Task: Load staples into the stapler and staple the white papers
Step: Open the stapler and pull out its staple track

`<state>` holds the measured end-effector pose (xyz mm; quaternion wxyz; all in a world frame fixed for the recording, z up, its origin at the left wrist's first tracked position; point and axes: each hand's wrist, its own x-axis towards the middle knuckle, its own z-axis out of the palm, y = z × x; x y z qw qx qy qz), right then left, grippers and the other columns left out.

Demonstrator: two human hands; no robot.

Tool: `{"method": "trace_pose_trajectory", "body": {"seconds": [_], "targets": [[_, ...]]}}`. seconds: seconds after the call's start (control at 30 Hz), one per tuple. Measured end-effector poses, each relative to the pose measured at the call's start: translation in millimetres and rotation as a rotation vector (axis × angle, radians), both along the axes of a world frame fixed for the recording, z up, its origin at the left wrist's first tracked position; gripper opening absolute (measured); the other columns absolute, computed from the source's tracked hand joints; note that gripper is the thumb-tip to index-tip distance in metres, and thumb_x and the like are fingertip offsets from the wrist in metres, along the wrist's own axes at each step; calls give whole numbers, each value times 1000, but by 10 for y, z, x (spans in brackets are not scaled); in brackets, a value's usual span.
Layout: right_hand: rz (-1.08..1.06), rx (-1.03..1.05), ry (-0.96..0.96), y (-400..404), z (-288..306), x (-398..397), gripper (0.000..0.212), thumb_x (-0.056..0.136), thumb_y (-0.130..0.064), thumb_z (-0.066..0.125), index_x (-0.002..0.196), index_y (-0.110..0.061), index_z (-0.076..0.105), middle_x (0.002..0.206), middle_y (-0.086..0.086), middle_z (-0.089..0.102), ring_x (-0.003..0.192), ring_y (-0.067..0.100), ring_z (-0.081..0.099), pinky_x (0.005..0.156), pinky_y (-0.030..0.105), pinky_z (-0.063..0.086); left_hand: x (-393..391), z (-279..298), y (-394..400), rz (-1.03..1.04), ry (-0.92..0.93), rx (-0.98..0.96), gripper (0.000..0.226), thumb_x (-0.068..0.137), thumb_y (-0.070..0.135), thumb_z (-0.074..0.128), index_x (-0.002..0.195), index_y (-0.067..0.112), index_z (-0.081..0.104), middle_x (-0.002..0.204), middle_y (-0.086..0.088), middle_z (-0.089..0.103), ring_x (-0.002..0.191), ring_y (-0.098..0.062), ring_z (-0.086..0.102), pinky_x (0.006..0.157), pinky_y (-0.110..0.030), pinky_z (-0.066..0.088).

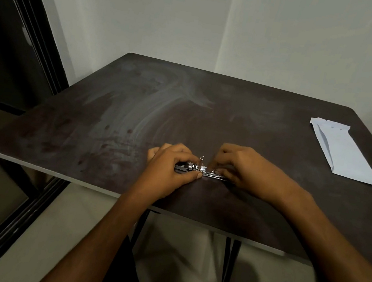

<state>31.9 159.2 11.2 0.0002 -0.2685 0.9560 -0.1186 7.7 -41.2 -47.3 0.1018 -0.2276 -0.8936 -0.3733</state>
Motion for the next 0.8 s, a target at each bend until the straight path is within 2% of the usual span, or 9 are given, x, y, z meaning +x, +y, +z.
{"method": "trace_pose_trajectory", "body": {"seconds": [0.1,0.23,0.4,0.6,0.7,0.8], "targets": [[54,108,34,-36,73,-60,19,88,-22,56,101,-30,66,105,-3,60,95,20,61,75,43,52,0,-2,-2,1,-1,0,20,77,43,71,96,35,71,100,19,60,103,-2,46,91,-28,19],[145,213,109,-81,126,-110,13,91,-24,51,94,-27,63,97,-5,61,92,17,61,71,40,52,-6,-2,6,-2,-3,-7,22,78,43,71,98,34,71,103,17,61,103,-1,45,89,-26,18],[204,283,92,-107,169,-192,11,88,-19,53,85,-26,62,91,-7,63,87,16,60,69,40,52,-11,-1,5,-5,-5,-6,20,78,43,71,97,35,71,103,17,61,102,-1,45,90,-27,18],[220,206,-1,-85,123,-204,10,91,-20,52,88,-25,59,88,-6,59,82,18,60,71,41,52,-9,-8,-2,-6,0,0,19,78,43,71,96,36,71,103,17,62,102,-2,46,89,-27,18],[167,137,-26,-51,76,-184,11,91,-18,52,96,-20,62,94,-2,62,82,16,59,73,32,49,-12,-9,1,-4,4,0,20,78,43,71,96,36,71,102,17,62,101,-1,46,88,-26,18],[127,47,-45,-6,14,-174,10,90,-14,53,94,-18,62,92,-3,62,80,10,56,71,21,43,-7,-4,0,0,5,-2,20,78,42,72,96,35,71,103,16,62,101,-2,46,89,-27,19]]}}
